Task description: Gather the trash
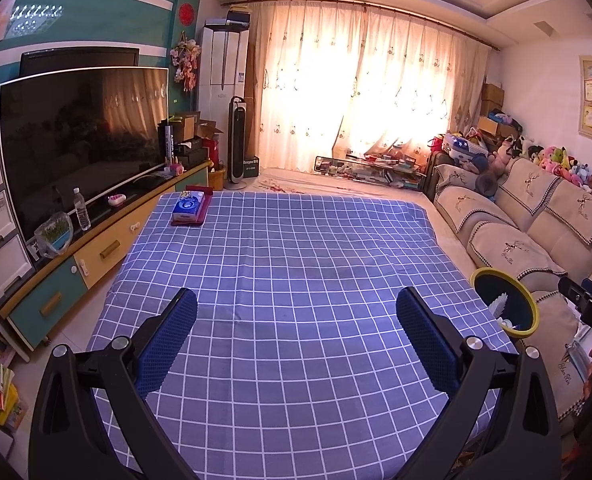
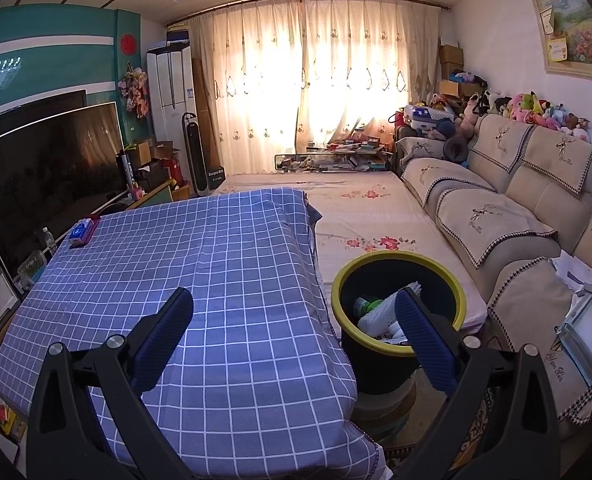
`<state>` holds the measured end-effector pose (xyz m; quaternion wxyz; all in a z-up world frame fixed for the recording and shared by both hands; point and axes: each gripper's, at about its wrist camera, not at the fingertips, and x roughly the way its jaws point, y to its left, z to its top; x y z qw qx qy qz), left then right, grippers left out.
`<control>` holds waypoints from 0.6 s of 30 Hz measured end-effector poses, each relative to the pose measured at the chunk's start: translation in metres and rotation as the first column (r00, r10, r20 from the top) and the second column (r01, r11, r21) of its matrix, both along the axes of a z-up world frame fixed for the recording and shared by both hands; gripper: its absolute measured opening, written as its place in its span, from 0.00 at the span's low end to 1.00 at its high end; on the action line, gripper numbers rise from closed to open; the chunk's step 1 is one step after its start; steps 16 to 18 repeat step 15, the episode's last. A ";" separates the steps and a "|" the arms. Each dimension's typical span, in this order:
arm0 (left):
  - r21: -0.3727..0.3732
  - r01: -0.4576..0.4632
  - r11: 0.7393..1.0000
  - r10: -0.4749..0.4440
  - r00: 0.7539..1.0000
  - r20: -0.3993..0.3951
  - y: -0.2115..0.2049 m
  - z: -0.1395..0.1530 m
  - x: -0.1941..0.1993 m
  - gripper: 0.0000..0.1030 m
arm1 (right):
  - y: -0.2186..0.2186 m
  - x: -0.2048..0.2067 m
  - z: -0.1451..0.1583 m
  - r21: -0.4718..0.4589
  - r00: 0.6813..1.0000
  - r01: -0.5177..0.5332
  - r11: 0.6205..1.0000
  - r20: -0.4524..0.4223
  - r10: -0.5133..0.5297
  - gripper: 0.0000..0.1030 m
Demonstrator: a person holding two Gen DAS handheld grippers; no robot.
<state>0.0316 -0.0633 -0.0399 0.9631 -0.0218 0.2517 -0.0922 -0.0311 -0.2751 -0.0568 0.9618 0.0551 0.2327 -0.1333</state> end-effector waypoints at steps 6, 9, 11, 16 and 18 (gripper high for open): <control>-0.017 0.015 1.000 -0.015 1.000 -0.013 -0.001 -0.005 0.020 0.95 | -0.002 0.012 -0.002 -0.007 1.000 -0.003 1.000 -0.024 0.003 0.93; 0.013 0.008 1.000 -0.008 1.000 -0.016 -0.004 -0.007 0.038 0.95 | -0.002 0.025 0.002 -0.005 0.999 -0.025 1.000 -0.027 0.025 0.93; 0.021 0.006 1.000 -0.005 1.000 -0.027 -0.004 -0.009 0.057 0.95 | -0.001 0.039 0.006 -0.008 0.999 -0.045 0.999 -0.020 0.045 0.93; 0.064 -0.027 0.998 0.029 0.999 -0.037 -0.001 -0.014 0.107 0.95 | -0.001 0.086 0.009 0.027 0.994 -0.102 0.994 -0.026 0.102 0.93; 0.064 -0.027 0.998 0.029 0.999 -0.037 -0.001 -0.014 0.107 0.95 | -0.001 0.086 0.009 0.027 0.994 -0.102 0.994 -0.026 0.102 0.93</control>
